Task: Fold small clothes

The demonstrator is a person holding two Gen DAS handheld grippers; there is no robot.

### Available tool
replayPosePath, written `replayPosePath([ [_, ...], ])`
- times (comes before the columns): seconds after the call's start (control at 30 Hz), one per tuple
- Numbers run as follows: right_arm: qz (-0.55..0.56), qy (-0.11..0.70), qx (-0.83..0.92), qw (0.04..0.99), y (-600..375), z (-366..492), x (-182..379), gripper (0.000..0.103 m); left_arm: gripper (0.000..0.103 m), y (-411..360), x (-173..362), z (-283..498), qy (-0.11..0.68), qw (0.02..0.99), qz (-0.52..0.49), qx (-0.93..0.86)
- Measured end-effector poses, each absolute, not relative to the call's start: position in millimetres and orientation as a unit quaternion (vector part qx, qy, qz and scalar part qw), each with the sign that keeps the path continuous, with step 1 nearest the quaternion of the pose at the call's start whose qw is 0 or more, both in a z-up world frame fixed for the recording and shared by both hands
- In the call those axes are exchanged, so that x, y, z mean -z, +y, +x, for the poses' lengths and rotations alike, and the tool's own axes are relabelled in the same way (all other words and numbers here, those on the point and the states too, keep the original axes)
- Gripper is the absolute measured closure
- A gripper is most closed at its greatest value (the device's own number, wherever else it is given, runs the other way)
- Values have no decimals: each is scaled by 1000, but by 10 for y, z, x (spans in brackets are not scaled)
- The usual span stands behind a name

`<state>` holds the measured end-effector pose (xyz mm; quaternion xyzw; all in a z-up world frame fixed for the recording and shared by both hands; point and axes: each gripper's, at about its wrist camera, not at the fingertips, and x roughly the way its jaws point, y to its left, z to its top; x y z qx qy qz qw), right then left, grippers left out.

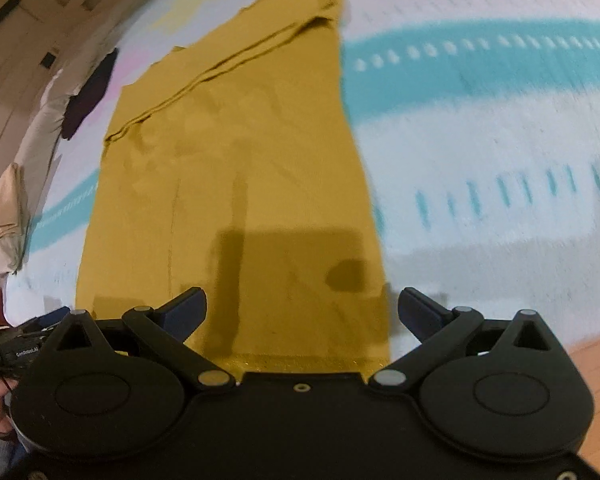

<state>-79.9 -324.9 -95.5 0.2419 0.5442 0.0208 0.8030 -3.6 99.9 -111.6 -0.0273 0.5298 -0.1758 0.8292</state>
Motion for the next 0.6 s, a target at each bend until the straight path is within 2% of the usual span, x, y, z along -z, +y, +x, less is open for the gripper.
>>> replayPosePath([
  [0.33,242,590,-31,770,-3165,-784,1273,2,3,915,1176,-80,521,835,7,178],
  [0.47,230,596,-36,768,-3128,-778,1280,1,8,922,1162,-107,518,837,15,175],
  [0.53,234,597,-34,767,-3133,-769,1287,4,14,892,1164,-114,516,839,26,170],
  [0.57,231,598,-34,767,-3129,-764,1290,6,22,892,1153,-116,514,841,31,166],
  [0.6,226,597,-33,769,-3122,-755,1286,18,34,895,1140,-122,511,843,34,161],
])
